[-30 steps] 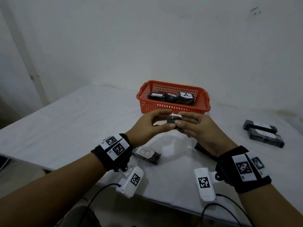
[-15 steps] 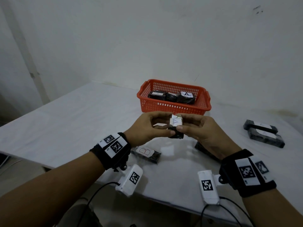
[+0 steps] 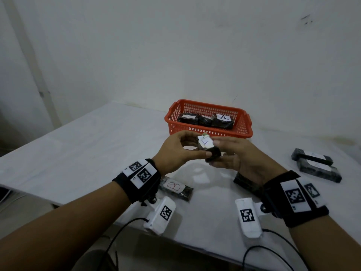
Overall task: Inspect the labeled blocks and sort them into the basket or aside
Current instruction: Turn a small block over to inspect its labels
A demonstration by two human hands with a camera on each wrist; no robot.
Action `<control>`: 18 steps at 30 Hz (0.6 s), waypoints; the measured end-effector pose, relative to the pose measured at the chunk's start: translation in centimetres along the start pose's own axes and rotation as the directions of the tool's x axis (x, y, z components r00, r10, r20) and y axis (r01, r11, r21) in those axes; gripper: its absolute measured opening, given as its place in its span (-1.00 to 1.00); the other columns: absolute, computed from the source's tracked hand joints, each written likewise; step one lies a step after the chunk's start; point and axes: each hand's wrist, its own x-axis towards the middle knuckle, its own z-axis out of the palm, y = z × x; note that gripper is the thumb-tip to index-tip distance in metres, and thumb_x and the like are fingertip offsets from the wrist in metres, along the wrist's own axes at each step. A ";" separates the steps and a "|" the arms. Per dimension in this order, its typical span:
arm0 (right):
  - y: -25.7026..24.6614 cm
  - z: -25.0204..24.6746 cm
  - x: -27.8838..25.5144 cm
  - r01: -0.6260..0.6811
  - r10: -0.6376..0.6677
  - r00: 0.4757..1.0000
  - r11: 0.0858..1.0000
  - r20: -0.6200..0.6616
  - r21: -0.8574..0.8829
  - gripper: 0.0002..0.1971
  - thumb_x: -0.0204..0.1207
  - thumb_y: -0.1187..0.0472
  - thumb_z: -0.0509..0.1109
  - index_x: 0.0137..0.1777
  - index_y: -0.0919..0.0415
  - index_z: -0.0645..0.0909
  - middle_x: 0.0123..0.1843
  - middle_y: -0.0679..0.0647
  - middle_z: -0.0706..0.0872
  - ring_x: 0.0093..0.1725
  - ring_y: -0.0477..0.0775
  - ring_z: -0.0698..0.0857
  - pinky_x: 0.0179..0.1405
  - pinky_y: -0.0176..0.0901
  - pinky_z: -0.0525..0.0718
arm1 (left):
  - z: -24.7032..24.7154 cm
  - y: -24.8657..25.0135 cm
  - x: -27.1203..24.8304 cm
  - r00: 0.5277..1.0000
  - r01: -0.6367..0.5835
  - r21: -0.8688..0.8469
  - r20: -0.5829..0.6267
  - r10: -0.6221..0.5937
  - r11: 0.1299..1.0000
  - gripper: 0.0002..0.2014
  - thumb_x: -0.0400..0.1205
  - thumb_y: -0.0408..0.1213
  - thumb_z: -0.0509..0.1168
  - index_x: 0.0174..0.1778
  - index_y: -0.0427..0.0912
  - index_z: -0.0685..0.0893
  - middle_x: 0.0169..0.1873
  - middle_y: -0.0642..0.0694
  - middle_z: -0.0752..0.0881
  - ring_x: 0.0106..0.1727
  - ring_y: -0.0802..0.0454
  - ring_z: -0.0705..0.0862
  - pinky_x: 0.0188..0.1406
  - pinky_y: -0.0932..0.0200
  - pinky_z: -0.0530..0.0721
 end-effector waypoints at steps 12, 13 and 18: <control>-4.1 -0.7 7.3 -0.114 0.116 0.966 0.993 -0.233 0.022 -0.81 0.63 0.41 0.46 0.18 0.50 0.67 0.13 0.36 0.80 -0.04 0.20 0.83 -0.25 -0.06 0.90 | -1.6 1.7 6.6 0.989 0.014 0.142 -0.148 0.007 0.990 -0.51 0.41 0.03 0.67 0.17 -0.10 0.75 -0.01 0.09 0.85 0.00 0.23 0.82 0.00 0.35 0.77; -4.5 -1.0 8.1 -0.138 0.136 0.957 0.990 -0.257 0.007 -0.87 0.63 0.42 0.46 0.11 0.48 0.64 0.09 0.37 0.78 -0.07 0.23 0.83 -0.25 -0.02 0.90 | -2.4 1.7 7.8 0.985 0.034 0.177 -0.170 -0.003 0.984 -0.56 0.46 0.07 0.62 0.13 -0.10 0.77 -0.03 0.07 0.85 -0.02 0.18 0.82 -0.01 0.29 0.77; -5.4 -2.9 12.6 -0.213 0.179 0.927 0.974 -0.331 -0.070 -0.91 0.65 0.43 0.43 -0.06 0.45 0.60 -0.20 0.39 0.71 -0.31 0.25 0.75 -0.54 -0.06 0.83 | -6.8 1.3 15.4 0.957 0.234 0.412 -0.256 -0.135 0.880 -0.72 0.59 -0.04 0.47 0.01 -0.19 0.86 -0.04 -0.13 0.86 0.03 -0.10 0.81 0.06 0.00 0.80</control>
